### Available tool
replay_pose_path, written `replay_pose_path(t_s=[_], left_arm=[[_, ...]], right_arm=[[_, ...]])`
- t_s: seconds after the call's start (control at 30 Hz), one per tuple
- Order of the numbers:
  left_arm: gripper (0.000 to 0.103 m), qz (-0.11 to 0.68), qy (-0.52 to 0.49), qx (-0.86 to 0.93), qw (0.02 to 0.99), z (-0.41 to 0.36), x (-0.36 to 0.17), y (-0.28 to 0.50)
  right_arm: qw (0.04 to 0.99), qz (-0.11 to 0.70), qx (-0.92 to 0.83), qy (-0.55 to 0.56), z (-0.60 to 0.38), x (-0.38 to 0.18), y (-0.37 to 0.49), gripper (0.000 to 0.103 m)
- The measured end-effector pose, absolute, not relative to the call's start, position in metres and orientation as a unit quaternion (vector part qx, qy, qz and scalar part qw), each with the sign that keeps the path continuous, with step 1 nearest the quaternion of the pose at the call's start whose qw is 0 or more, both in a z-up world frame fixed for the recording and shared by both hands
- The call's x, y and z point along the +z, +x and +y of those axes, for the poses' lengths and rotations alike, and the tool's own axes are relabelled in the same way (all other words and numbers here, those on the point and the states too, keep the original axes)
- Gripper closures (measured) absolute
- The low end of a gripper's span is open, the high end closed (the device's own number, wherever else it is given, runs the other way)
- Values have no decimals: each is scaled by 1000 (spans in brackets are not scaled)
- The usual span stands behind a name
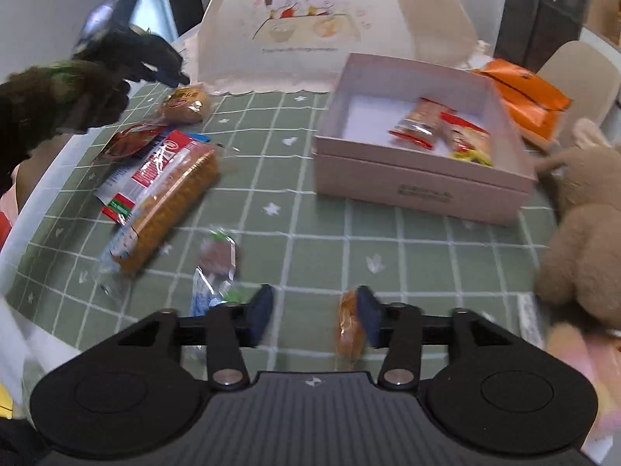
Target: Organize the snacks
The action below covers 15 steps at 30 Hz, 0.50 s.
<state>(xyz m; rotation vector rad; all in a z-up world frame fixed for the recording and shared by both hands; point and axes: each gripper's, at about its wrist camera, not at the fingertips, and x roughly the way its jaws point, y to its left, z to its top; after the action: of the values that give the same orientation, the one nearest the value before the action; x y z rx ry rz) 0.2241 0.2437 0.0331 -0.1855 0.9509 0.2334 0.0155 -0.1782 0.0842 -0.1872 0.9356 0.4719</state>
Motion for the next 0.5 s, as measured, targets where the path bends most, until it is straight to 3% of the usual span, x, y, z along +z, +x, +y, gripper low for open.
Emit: replay_pose_path(t_s=[0.13,0.33,0.5], left_arm=[[82,455,-75,72,885,238,28,212],[83,448,22,10,894,202,24,142],[82,445,-43,-1,895,210,28,86]], right_arm=[[852,468,223,-73,-182,69,25,48],[827,494,266,-23,-151,50,39,48],[805,503,312,-33,-105,43,28,51]])
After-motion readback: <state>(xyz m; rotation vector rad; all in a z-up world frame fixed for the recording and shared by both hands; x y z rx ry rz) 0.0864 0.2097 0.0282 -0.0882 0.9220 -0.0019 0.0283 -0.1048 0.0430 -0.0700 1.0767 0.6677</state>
